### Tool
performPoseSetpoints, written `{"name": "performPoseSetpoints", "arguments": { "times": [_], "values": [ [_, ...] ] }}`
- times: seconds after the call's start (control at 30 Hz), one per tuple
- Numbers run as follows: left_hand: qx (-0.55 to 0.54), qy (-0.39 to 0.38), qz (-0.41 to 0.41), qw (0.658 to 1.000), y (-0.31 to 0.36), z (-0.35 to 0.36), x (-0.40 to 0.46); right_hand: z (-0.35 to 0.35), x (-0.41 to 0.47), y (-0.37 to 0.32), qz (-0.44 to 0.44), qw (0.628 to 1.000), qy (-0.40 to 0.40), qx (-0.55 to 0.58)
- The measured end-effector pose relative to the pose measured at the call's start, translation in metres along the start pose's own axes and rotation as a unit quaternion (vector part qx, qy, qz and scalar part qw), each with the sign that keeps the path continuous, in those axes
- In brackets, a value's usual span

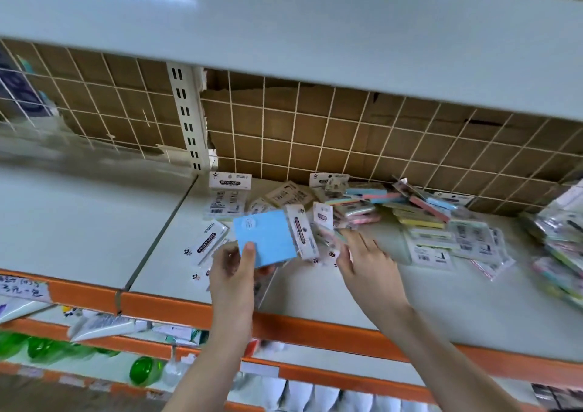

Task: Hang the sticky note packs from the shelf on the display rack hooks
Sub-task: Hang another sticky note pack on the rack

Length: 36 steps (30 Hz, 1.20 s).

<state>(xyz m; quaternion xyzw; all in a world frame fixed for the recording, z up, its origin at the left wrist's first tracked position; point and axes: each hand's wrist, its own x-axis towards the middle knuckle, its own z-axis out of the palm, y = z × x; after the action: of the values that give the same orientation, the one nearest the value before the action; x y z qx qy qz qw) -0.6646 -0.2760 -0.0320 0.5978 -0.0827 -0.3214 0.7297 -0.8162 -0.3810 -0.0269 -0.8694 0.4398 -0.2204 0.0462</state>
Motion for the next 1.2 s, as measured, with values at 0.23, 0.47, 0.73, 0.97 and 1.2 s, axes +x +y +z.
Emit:
{"name": "performPoseSetpoints", "arguments": {
  "times": [0.23,0.47,0.73,0.97,1.2],
  "values": [
    [-0.094,-0.127,-0.061,0.986,-0.006,0.022,-0.015,-0.024,-0.006,0.038,0.187,0.903,0.056,0.384],
    [-0.072,-0.279,-0.055,0.956,-0.017,0.068,-0.056,-0.057,-0.030,0.077,0.366,0.695,0.052,0.617],
    [0.064,-0.334,-0.068,0.938,-0.057,0.158,-0.149,-0.126,-0.105,0.157,0.303,0.727,0.101,0.608],
    [0.126,-0.435,-0.070,0.889,-0.102,0.231,-0.266,-0.200,-0.200,0.236,0.280,0.749,0.171,0.575],
    [0.188,-0.485,0.070,0.851,-0.126,0.301,-0.358,-0.269,-0.290,0.310,0.293,0.795,0.196,0.493]
  ]
}}
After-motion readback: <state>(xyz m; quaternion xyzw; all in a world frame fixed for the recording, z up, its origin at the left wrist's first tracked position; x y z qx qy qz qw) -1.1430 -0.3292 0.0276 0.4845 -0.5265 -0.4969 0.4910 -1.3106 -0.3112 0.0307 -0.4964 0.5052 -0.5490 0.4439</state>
